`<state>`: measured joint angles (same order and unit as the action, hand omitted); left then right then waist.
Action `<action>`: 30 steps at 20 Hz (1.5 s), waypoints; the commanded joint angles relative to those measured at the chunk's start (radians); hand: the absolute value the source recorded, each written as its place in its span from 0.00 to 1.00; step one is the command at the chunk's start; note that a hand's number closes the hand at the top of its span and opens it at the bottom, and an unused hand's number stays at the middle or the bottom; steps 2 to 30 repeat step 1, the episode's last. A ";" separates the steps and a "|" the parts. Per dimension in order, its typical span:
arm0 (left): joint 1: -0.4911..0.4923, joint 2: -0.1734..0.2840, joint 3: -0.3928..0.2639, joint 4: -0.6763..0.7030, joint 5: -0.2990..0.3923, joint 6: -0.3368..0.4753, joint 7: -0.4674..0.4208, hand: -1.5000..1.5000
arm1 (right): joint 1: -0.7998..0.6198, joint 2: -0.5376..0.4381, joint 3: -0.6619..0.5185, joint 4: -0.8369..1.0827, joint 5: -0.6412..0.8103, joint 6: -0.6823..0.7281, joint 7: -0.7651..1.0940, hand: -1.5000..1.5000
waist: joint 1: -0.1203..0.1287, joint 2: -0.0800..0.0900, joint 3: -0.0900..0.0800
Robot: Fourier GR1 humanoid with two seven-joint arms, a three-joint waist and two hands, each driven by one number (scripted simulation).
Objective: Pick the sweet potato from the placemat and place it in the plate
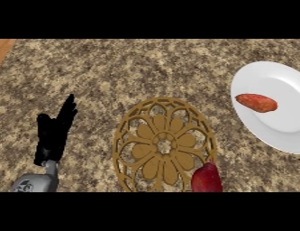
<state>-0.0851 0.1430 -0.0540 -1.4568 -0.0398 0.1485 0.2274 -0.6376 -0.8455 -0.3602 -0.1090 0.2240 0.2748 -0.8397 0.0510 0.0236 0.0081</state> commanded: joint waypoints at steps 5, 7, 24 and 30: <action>0.014 -0.013 -0.011 -0.015 -0.002 0.001 -0.003 0.50 | 0.033 -0.035 -0.004 0.007 0.002 0.018 -0.030 0.00 | 0.004 0.002 0.002; 0.014 -0.013 -0.011 -0.015 -0.002 0.001 -0.003 0.50 | 0.033 -0.035 -0.004 0.007 0.002 0.018 -0.030 0.00 | 0.004 0.002 0.002; 0.014 -0.013 -0.011 -0.015 -0.002 0.001 -0.003 0.50 | 0.033 -0.035 -0.004 0.007 0.002 0.018 -0.030 0.00 | 0.004 0.002 0.002; 0.014 -0.013 -0.011 -0.015 -0.002 0.001 -0.003 0.50 | 0.033 -0.035 -0.004 0.007 0.002 0.018 -0.030 0.00 | 0.004 0.002 0.002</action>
